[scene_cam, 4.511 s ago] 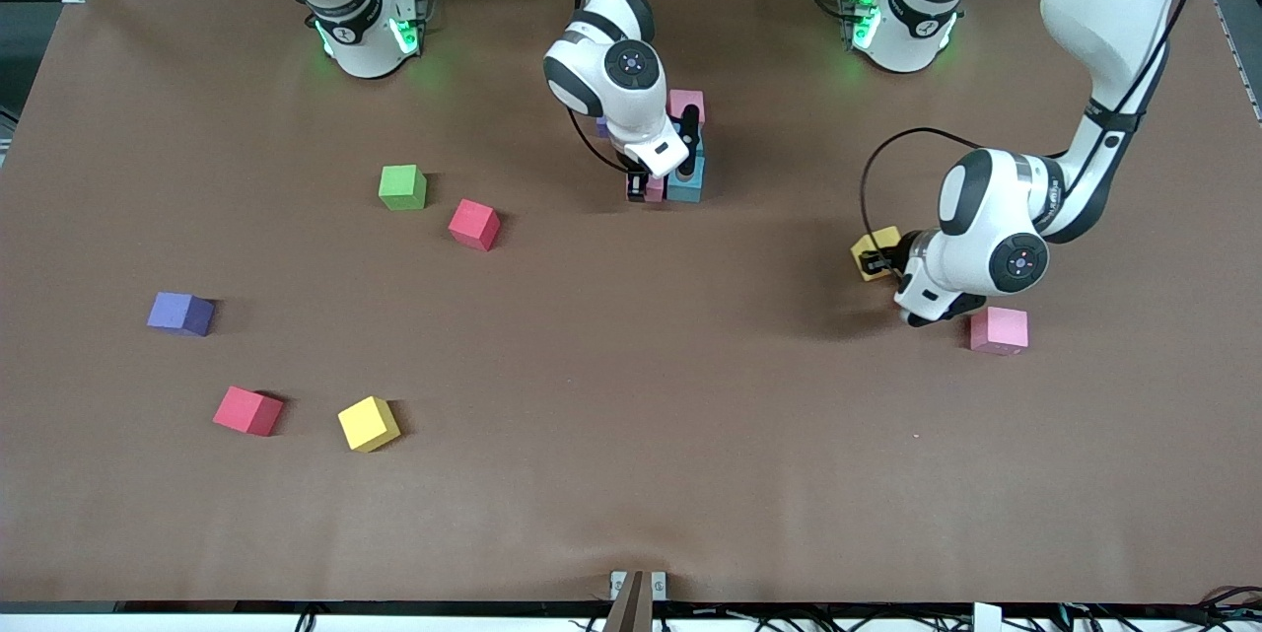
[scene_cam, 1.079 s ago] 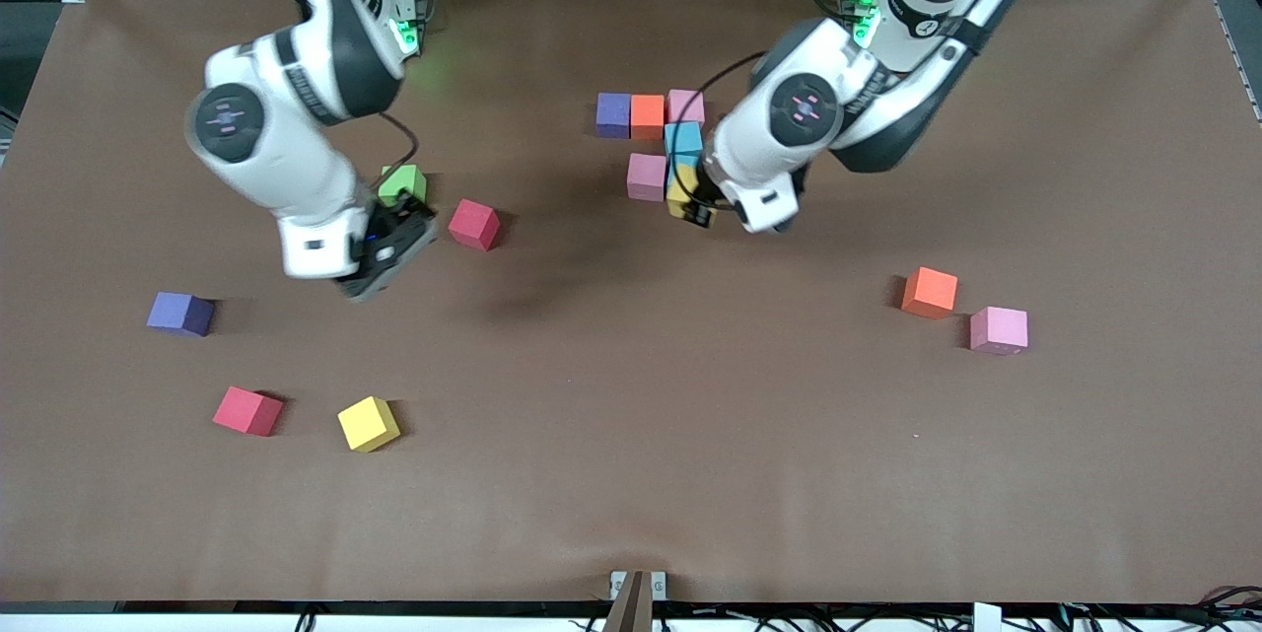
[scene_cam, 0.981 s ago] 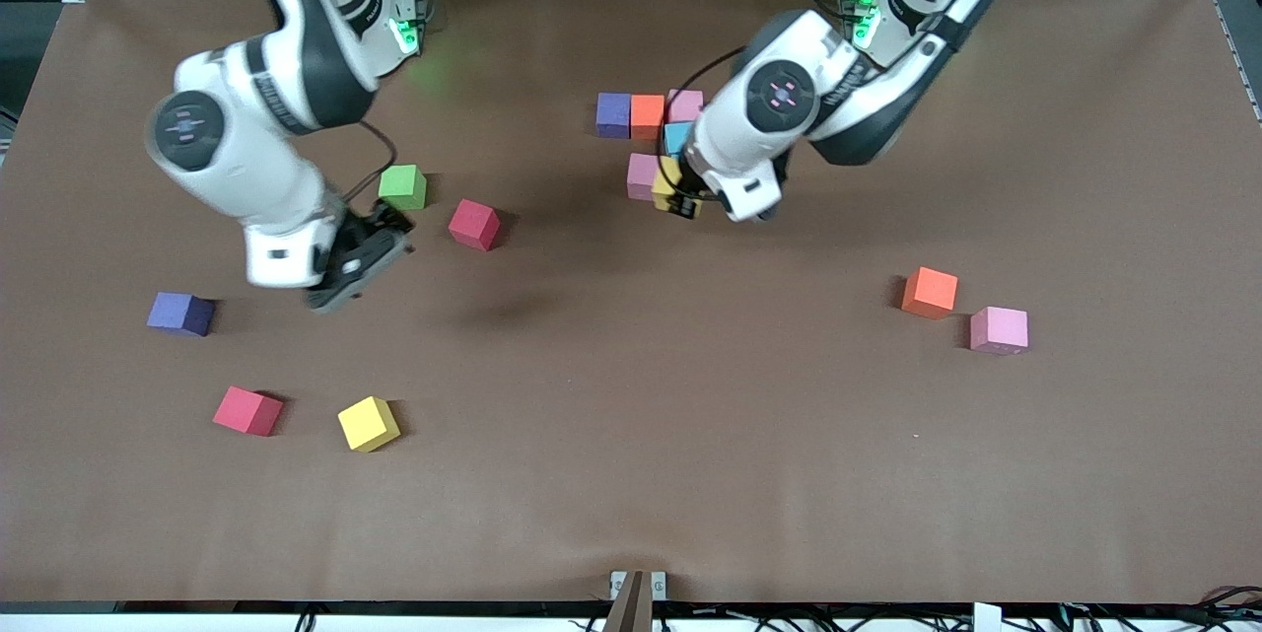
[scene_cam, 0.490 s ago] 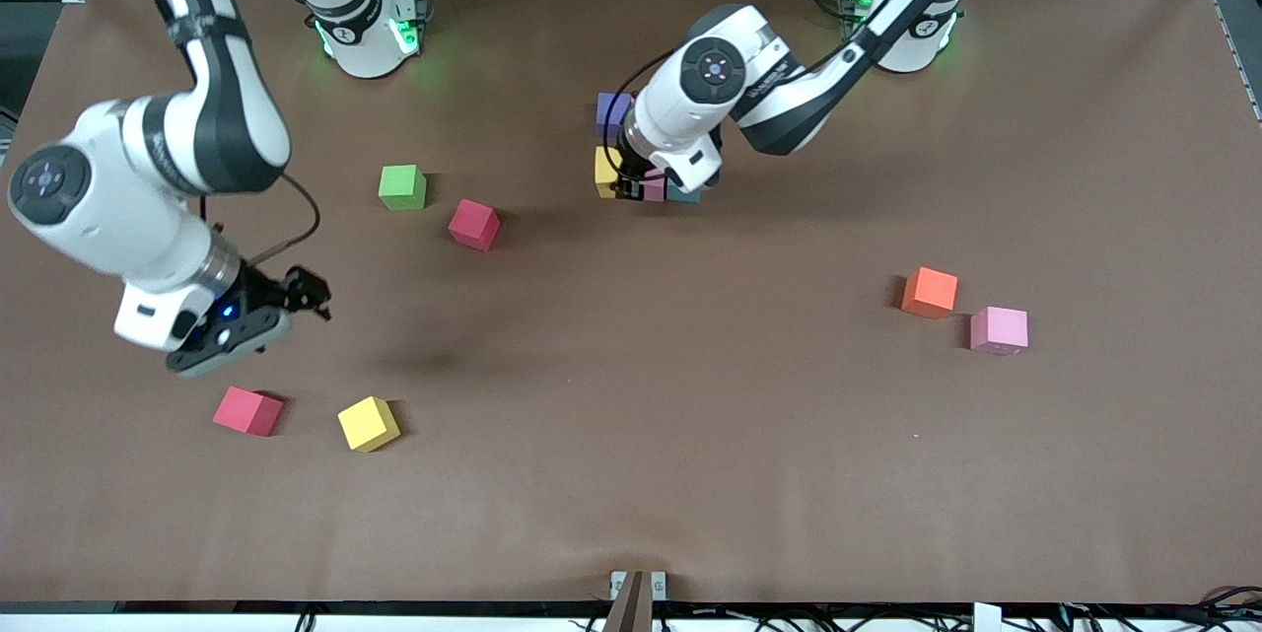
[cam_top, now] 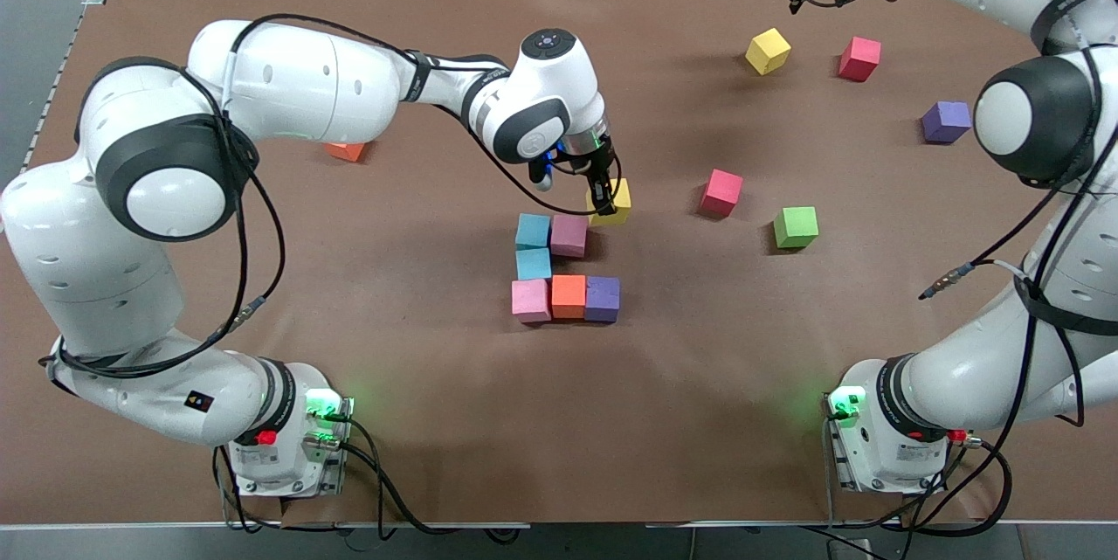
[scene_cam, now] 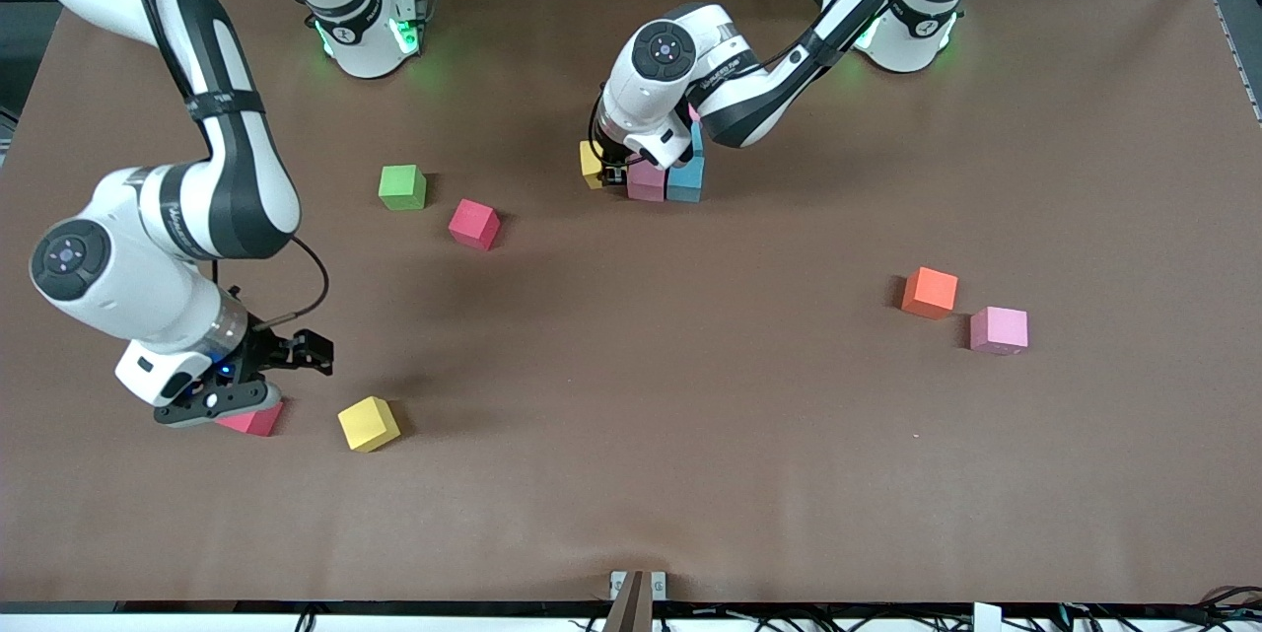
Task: Form number 2 with 11 blocks
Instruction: 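Reach the right gripper to yellow while the left gripper carries yellow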
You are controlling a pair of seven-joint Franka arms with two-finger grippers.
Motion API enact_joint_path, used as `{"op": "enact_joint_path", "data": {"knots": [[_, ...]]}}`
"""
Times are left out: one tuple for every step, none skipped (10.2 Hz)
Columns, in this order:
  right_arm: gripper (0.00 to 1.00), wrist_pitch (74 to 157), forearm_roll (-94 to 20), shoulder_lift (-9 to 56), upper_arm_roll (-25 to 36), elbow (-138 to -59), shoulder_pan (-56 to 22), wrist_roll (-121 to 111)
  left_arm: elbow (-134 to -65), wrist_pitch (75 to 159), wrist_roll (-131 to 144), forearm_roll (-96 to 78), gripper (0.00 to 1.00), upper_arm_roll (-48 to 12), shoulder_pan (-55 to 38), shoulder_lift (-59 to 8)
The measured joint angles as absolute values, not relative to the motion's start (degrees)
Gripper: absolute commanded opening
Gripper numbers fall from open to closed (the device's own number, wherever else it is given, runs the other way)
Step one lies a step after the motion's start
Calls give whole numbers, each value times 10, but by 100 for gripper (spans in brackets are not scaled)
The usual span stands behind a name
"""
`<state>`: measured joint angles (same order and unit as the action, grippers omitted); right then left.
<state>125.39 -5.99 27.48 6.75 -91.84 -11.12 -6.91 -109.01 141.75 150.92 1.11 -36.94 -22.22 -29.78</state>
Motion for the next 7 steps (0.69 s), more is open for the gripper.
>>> {"op": "enact_joint_path", "data": {"knots": [[100,1266,-60,287,67,-915,-112,-57,-1098,1436,1509,11,15,-368,-222,-299],[100,1280,-61,299,67,-914,-113,-47,-1107,1452,1509,11,15,-368,-223,-300],[100,1287,-62,310,67,-913,-118,-31,-1115,1468,1510,11,15,-368,-223,-301],[100,1290,-62,319,67,-912,-125,-11,-1122,1481,1512,11,15,-368,-224,-301],[100,1296,-62,327,67,-912,-132,-1,-1128,1488,1512,11,15,-368,-226,-301],[100,1305,-61,335,67,-912,-136,-6,-1131,1491,1513,11,15,-366,-229,-301],[100,1316,-59,343,67,-911,-138,-31,-1132,1492,1514,11,15,-363,-234,-301]]}}
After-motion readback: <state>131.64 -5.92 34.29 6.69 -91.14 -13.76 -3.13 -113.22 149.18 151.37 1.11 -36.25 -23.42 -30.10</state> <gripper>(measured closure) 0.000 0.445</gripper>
